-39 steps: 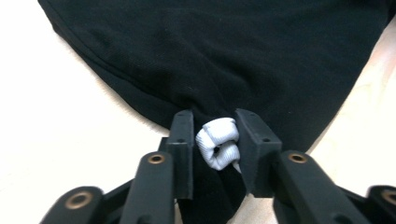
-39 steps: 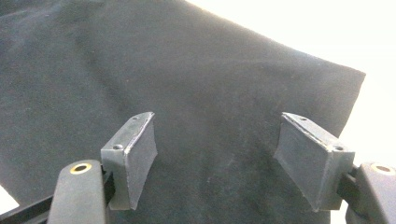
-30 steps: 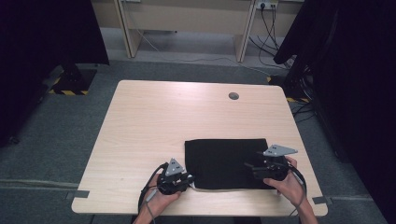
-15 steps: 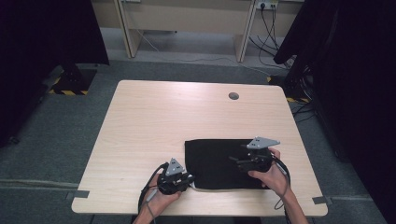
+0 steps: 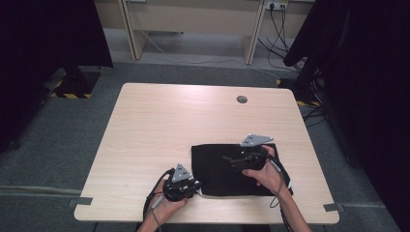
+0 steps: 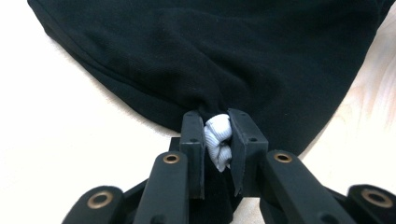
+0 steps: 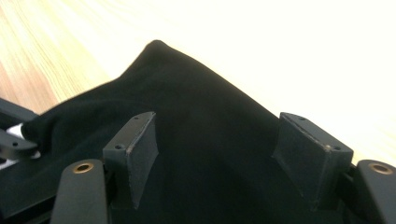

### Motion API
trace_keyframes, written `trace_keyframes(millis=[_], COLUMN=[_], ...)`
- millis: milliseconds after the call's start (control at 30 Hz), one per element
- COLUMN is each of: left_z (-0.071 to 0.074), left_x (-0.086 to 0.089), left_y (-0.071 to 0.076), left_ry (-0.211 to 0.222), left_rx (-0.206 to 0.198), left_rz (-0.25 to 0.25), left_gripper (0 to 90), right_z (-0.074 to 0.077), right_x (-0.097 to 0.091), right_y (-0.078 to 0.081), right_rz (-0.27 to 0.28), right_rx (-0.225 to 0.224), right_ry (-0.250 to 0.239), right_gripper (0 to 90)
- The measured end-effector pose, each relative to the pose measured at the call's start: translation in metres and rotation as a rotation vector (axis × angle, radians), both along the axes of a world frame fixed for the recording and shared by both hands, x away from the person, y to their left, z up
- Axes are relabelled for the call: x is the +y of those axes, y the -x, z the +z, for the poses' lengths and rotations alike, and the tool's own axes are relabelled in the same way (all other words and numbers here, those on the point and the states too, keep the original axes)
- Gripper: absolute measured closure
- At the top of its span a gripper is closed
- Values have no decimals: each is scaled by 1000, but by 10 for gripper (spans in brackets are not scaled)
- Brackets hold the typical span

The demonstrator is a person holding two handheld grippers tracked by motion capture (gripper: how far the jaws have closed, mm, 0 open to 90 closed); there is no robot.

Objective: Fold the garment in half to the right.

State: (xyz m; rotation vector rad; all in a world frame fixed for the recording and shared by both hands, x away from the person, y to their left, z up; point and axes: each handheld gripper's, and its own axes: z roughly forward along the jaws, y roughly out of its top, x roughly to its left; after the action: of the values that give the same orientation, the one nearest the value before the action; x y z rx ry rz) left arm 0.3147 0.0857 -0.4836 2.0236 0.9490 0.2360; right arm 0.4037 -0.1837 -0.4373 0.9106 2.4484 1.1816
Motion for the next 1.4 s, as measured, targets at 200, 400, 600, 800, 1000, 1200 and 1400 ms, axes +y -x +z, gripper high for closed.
trace_keyframes(millis=[200,400,600,800,1000,1200,1400], left_z=[0,0,0,0,0,0,0], left_x=[0,0,0,0,0,-1,-1], left_y=[0,0,0,1,1,1,1], left_ry=[-1,-1,0,-4,-8,-10,-14], left_rx=[1,1,2,-2,-7,-5,-14], left_rz=[0,0,1,0,-2,-3,-9], left_gripper=[764,763,763,763,762,762,762], right_z=[-2,-4,-8,-13,-20,-27,-32], right_x=[18,34,51,67,85,102,112], right_y=[-7,-16,-25,-34,-42,-52,-58], right_rz=[28,44,66,82,108,119,126], right_rx=[7,17,28,42,67,85,98], right_ry=[1,-11,-12,6,14,43,73], right_gripper=[303,294,293,302,312,323,341])
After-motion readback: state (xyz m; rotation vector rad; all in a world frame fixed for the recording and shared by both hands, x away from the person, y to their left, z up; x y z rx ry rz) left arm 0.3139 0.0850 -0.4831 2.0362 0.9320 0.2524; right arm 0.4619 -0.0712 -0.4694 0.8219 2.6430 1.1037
